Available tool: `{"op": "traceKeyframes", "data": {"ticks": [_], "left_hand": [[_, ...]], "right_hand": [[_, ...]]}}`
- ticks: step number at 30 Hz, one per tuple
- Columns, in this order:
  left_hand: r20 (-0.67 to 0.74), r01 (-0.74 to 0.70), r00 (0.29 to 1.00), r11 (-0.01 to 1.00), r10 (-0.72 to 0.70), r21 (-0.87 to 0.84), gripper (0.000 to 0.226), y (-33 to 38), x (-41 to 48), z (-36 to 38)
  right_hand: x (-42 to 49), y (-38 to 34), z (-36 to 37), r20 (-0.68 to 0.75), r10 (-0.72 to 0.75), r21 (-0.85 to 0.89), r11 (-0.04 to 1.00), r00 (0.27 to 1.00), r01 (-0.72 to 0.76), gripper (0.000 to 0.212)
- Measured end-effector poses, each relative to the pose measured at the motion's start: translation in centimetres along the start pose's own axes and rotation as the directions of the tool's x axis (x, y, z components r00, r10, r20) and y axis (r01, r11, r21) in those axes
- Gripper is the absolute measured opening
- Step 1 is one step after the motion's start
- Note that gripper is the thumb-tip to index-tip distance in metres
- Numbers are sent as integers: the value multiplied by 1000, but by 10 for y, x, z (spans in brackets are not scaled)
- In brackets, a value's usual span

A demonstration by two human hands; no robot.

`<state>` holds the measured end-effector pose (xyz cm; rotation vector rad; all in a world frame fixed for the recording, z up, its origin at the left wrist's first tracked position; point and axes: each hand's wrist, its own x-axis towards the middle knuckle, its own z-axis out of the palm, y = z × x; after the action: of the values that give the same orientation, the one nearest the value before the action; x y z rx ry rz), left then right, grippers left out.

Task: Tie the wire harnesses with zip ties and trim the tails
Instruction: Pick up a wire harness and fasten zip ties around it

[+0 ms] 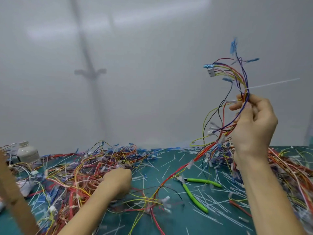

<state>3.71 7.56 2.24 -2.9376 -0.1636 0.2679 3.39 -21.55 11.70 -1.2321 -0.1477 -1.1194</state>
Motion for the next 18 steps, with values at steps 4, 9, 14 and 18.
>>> {"op": "traceKeyframes", "data": {"ticks": [4, 9, 14, 18], "left_hand": [[-47, 31, 999, 982, -23, 188, 38, 12, -3, 5], [-273, -14, 961, 995, 42, 102, 36, 45, 3, 11], [-445, -181, 858, 659, -258, -730, 18, 58, 31, 12], [-125, -219, 854, -132, -506, -967, 13, 69, 37, 26]], "right_hand": [[-6, 3, 6, 39, -5, -20, 1000, 999, 6, 32], [-12, 0, 12, 101, -23, -5, 1000, 995, 24, 31], [-10, -3, 10, 98, -55, -11, 998, 994, 57, 26], [-2, -3, 1, 54, -77, -52, 996, 996, 79, 29]]}}
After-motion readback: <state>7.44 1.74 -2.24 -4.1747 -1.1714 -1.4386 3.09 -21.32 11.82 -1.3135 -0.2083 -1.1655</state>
